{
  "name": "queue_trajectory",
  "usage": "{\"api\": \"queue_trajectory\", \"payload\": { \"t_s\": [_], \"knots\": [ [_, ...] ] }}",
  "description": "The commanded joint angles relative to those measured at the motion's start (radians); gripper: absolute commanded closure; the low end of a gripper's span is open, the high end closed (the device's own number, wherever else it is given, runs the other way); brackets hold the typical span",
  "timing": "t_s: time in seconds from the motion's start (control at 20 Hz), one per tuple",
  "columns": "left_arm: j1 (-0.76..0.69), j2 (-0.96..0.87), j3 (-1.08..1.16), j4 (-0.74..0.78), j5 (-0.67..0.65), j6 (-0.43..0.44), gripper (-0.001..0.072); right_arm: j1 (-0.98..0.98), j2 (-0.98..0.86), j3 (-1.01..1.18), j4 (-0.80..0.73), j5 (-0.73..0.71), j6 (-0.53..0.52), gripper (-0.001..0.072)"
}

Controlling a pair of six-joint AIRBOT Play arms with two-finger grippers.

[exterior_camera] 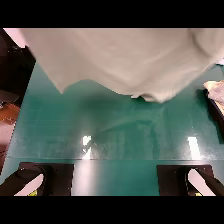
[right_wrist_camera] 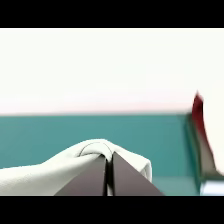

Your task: Fold the shirts.

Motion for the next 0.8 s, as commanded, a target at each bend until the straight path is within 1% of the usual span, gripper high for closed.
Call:
{"api": "queue_trajectory", "payload": {
  "t_s": [0.0,0.1,0.25,0.35,0.4,0.45,0.5,0.65,0.75],
  "knots": [
    [0.0,0.001,0.204,-0.008,-0.018,-0.013,0.0685,0.018,0.014,0.209,-0.003,0.022,0.023,0.0695],
    [0.0,0.036,0.218,-0.011,-0.021,-0.034,0.0685,0.018,0.015,0.293,-0.015,0.08,0.027,0.0695],
    [0.0,0.078,0.218,-0.015,-0.021,-0.076,0.0685,0.018,0.015,0.395,-0.086,0.15,0.067,0.0696],
    [0.0,0.097,0.219,-0.019,-0.027,-0.086,0.0685,0.018,0.031,0.421,-0.14,0.174,0.08,0.0696],
    [0.0,0.106,0.218,-0.017,-0.035,-0.107,0.0686,0.018,0.045,0.42,-0.166,0.185,0.091,0.0697],
    [0.0,0.108,0.215,-0.006,-0.058,-0.107,0.0686,0.018,0.052,0.419,-0.191,0.208,0.113,0.0697],
    [0.0,0.105,0.206,0.043,-0.094,-0.12,0.0686,0.018,0.051,0.418,-0.215,0.24,0.129,0.0698],
    [0.0,0.098,0.021,0.266,-0.182,-0.256,0.0686,0.018,-0.033,0.418,-0.212,0.373,0.151,0.0698],
    [0.0,0.045,-0.121,0.327,-0.262,-0.283,0.0686,0.035,-0.127,0.354,-0.203,0.452,0.187,0.0698]
  ]
}}
